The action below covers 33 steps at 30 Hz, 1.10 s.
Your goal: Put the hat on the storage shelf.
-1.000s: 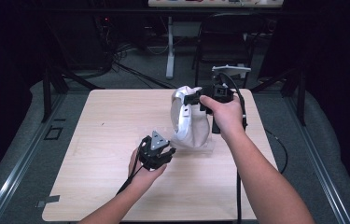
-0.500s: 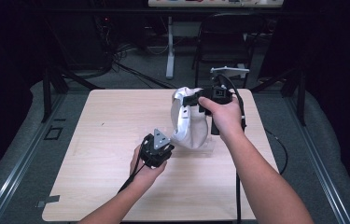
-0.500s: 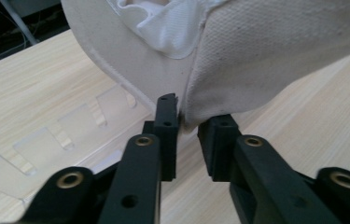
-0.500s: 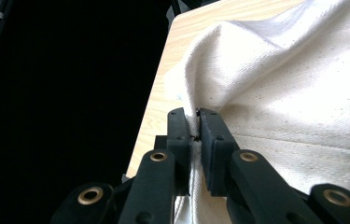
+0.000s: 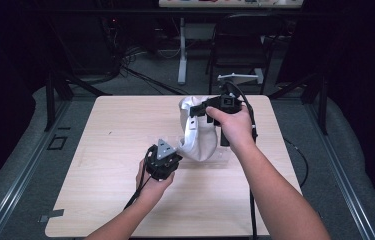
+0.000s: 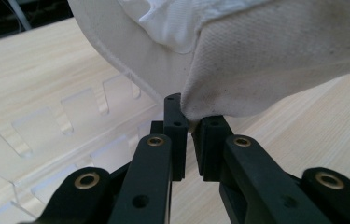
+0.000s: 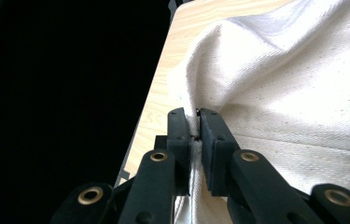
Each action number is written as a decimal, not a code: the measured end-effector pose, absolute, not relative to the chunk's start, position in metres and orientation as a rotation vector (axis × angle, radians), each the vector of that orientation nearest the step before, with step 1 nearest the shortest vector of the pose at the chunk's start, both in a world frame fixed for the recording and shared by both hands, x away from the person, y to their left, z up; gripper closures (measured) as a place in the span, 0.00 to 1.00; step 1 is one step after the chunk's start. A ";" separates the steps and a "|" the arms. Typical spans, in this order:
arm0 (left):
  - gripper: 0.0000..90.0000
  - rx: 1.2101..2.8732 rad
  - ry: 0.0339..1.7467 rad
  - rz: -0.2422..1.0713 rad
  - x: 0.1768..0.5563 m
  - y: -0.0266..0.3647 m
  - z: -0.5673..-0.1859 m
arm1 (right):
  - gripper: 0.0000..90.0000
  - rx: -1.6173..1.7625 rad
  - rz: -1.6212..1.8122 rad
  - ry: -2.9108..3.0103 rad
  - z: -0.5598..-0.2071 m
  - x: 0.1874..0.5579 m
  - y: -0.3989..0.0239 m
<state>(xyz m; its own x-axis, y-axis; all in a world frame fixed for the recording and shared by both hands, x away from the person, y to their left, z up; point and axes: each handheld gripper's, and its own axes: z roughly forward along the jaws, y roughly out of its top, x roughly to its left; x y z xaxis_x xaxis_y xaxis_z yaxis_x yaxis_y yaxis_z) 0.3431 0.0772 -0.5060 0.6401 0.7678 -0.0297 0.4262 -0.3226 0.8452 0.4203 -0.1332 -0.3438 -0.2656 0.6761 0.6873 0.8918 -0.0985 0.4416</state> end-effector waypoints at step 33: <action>0.60 2.011 0.930 0.439 0.332 0.085 -0.517 | 0.89 -1.778 -1.245 -1.964 -0.359 0.420 -0.138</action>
